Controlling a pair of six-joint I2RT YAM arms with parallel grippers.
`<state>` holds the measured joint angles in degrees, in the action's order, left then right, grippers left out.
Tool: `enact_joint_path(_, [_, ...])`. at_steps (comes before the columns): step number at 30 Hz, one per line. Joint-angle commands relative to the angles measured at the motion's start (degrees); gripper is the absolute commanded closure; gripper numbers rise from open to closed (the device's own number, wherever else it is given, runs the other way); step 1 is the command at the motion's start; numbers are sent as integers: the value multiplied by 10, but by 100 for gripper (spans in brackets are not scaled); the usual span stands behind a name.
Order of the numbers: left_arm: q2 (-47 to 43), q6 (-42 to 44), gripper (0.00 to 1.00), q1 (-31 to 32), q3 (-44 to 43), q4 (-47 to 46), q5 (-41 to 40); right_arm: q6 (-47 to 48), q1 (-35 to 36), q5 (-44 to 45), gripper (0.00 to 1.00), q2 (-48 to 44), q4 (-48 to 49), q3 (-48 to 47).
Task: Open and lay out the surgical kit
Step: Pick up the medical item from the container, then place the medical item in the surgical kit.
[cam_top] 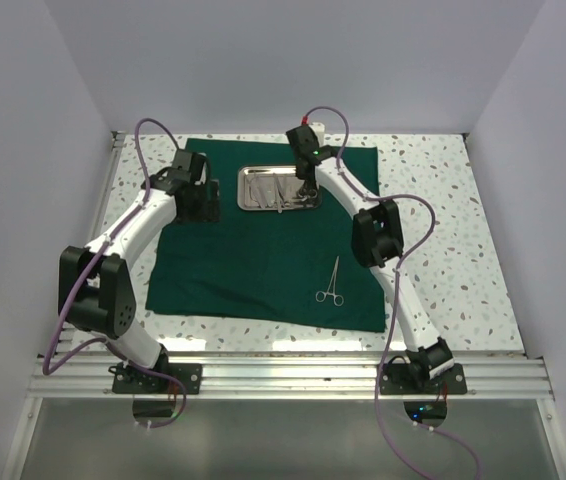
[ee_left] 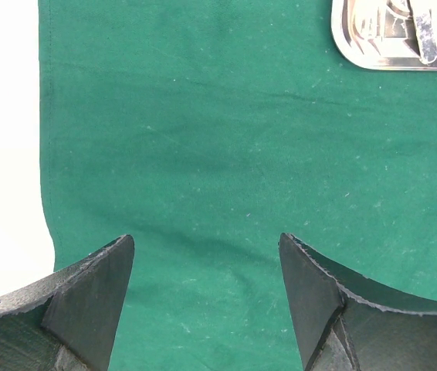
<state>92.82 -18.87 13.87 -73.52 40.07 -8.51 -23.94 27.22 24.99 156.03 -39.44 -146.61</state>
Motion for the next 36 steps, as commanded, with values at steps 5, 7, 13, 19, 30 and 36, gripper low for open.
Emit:
enact_joint_path(5, [-40, 7, 20, -7, 14, -18, 10, 12, 4, -8, 100, -18, -39, -9])
enact_joint_path(7, [-43, 7, 19, -7, 15, -24, 10, 16, 0, -13, 100, -45, -14, -5])
enact_joint_path(13, [-18, 4, 14, -8, -18, -33, 8, 24, -2, -6, 100, -146, -14, 41])
enact_joint_path(19, [31, -7, 12, -7, -67, -62, 60, -14, 6, -6, 100, -343, 35, 302])
enact_joint_path(30, [197, -12, 19, 54, -229, -78, 55, -138, 66, -77, 100, -590, 34, 697])
enact_joint_path(36, [301, -32, 23, 79, -358, -46, 31, -188, 82, -93, 100, -640, 9, 799])
